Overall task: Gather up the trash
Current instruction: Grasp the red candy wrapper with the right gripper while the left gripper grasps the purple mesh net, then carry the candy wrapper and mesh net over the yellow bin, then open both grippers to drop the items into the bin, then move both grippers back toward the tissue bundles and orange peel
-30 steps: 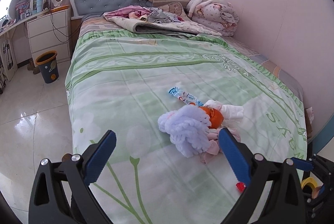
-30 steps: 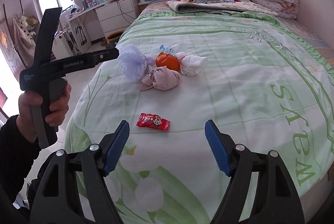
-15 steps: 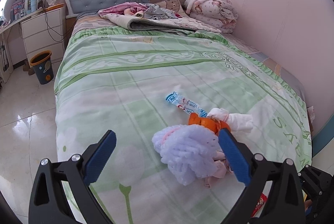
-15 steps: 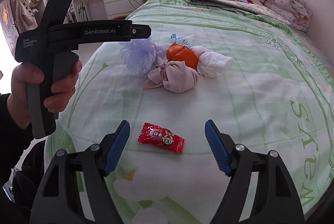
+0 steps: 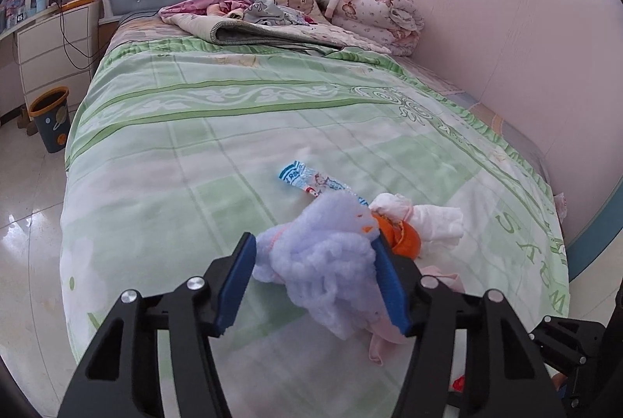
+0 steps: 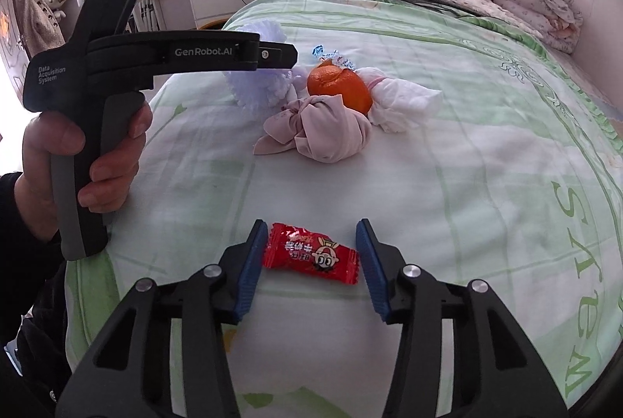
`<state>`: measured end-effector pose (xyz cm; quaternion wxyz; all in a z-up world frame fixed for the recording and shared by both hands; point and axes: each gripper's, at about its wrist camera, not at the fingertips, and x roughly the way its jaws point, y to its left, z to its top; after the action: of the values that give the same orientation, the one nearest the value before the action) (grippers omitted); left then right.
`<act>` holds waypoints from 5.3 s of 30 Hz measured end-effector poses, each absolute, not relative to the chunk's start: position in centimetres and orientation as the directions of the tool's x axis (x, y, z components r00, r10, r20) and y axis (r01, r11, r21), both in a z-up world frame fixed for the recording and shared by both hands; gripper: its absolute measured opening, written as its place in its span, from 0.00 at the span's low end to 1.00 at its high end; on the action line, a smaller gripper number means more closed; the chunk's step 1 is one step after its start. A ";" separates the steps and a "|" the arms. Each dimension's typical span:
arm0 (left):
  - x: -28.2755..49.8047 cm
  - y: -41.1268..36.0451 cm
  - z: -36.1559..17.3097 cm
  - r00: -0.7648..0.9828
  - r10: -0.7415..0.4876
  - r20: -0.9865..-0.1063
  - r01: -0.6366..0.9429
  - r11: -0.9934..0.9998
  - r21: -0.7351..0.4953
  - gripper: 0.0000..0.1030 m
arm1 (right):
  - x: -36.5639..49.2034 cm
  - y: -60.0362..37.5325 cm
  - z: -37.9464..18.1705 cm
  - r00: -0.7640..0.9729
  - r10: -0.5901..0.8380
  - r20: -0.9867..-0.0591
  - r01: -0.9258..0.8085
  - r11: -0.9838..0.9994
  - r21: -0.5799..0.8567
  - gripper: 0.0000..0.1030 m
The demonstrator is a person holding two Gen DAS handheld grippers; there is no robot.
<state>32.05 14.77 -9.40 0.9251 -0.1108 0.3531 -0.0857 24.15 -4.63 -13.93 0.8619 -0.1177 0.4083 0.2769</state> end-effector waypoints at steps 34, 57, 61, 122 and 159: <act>22.9 16.2 -4.9 0.791 -0.183 -0.584 0.070 0.975 -0.211 0.51 | 19.6 -7.3 -7.9 0.604 0.409 -0.684 -0.524 0.851 0.046 0.21; 14.5 8.5 -1.0 0.806 -0.265 -0.529 0.209 0.964 -0.164 0.51 | 11.9 -15.2 -2.1 0.707 0.405 -0.579 -0.439 0.894 0.090 0.21; 13.6 6.4 -1.0 0.793 -0.298 -0.531 0.250 0.954 -0.162 0.51 | 10.7 -17.2 -1.5 0.728 0.387 -0.566 -0.410 0.907 0.092 0.21; 7.2 -14.7 -7.7 0.415 -0.554 -0.722 0.651 0.735 -0.190 0.61 | 2.0 -38.4 -7.2 0.752 0.265 -0.603 -0.056 0.938 0.343 0.36; 12.0 -5.5 -4.3 0.634 -0.456 -0.625 0.447 0.875 -0.186 0.92 | 5.7 -36.2 -3.6 0.811 0.256 -0.526 -0.104 0.948 0.300 0.57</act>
<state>12.00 -5.55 -4.25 0.9037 -0.0069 0.3476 -0.2497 5.72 -36.15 -3.60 0.9427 0.1297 0.2923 0.0955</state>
